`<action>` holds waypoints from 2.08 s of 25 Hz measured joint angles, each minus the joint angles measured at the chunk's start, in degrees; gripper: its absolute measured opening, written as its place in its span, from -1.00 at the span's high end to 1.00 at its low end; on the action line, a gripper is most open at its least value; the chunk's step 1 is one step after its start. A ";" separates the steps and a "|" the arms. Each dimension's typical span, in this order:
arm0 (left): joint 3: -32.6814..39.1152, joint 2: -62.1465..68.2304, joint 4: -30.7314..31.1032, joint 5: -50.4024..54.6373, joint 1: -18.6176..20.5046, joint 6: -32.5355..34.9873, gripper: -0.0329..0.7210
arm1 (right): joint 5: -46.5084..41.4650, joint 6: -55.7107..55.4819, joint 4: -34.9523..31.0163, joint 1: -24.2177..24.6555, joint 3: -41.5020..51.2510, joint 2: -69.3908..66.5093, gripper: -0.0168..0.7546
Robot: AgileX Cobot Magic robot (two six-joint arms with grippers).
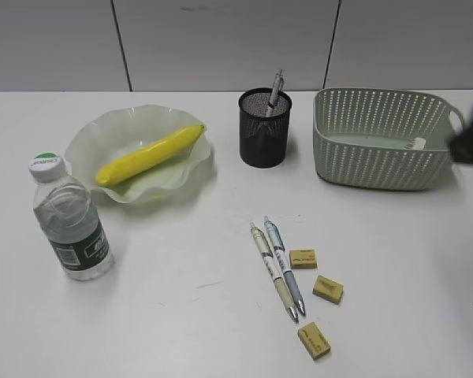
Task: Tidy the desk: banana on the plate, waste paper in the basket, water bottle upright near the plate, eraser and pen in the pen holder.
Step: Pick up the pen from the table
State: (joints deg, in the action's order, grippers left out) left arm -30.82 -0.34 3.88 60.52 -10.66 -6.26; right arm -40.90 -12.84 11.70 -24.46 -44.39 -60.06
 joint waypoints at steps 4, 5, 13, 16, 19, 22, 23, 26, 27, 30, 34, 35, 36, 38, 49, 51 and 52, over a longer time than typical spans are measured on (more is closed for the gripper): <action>-0.37 0.84 -0.77 -0.69 0.00 0.09 0.05 | -18.00 -0.06 -1.93 0.00 7.90 23.83 -0.14; -0.83 2.02 -1.28 -1.42 0.00 0.80 0.04 | -21.06 -0.06 -1.97 0.00 9.47 29.61 -0.14; -9.81 27.10 -14.54 -12.22 -0.11 14.62 0.12 | -25.78 1.42 -4.18 0.00 12.77 59.75 -0.11; -16.21 38.99 -21.03 -16.62 -1.92 20.30 0.18 | -25.78 1.77 -4.44 0.00 12.84 60.46 -0.05; -23.02 53.05 -24.05 -18.84 -6.82 22.36 0.20 | -25.28 2.02 -4.60 0.00 13.01 60.46 -0.03; -28.94 64.97 -22.25 -21.36 -16.64 21.43 0.20 | -21.60 2.09 -4.48 0.00 14.45 60.46 -0.02; -31.12 69.19 -20.23 -22.41 -20.82 19.07 0.20 | -20.65 2.15 -4.61 0.00 14.85 60.46 -0.01; -37.53 81.55 -7.81 -23.99 -31.87 5.25 0.20 | -19.87 2.21 -4.67 0.00 15.12 60.46 0.00; -39.81 86.02 -2.90 -23.71 -34.90 -1.32 0.20 | -19.72 2.26 -4.67 0.00 15.12 60.53 0.01; -45.98 97.82 4.34 -21.77 -39.07 -16.02 0.08 | -19.52 2.26 -4.67 0.00 15.12 60.58 0.04; -52.13 110.21 3.79 -19.42 -39.33 -25.93 -0.18 | -19.31 2.36 -4.67 0.00 15.12 60.64 0.08; -53.15 112.50 3.65 -19.22 -39.33 -28.56 -0.20 | -19.30 2.36 -4.67 0.00 15.12 60.64 0.09; -53.79 114.12 3.88 -19.11 -39.33 -31.81 -0.21 | -19.25 2.36 -4.67 0.00 15.12 60.64 0.11; -54.60 117.14 5.28 -18.82 -39.33 -38.33 -0.19 | -19.25 2.36 -4.67 0.00 15.12 60.64 0.14; -54.89 123.52 9.78 -20.43 -39.42 -55.05 -0.08 | -19.19 2.41 -4.71 0.00 15.12 60.64 0.18; -54.89 124.22 9.97 -20.79 -39.42 -55.60 -0.08 | -19.19 2.41 -4.71 0.00 15.12 60.64 0.18; -54.89 124.65 10.11 -20.78 -39.42 -55.72 -0.08 | -19.19 2.41 -4.71 0.00 15.12 60.64 0.18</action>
State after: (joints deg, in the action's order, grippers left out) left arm -85.71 124.31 13.99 39.74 -50.08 -61.98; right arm -60.09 -10.43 6.98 -24.46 -29.27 0.58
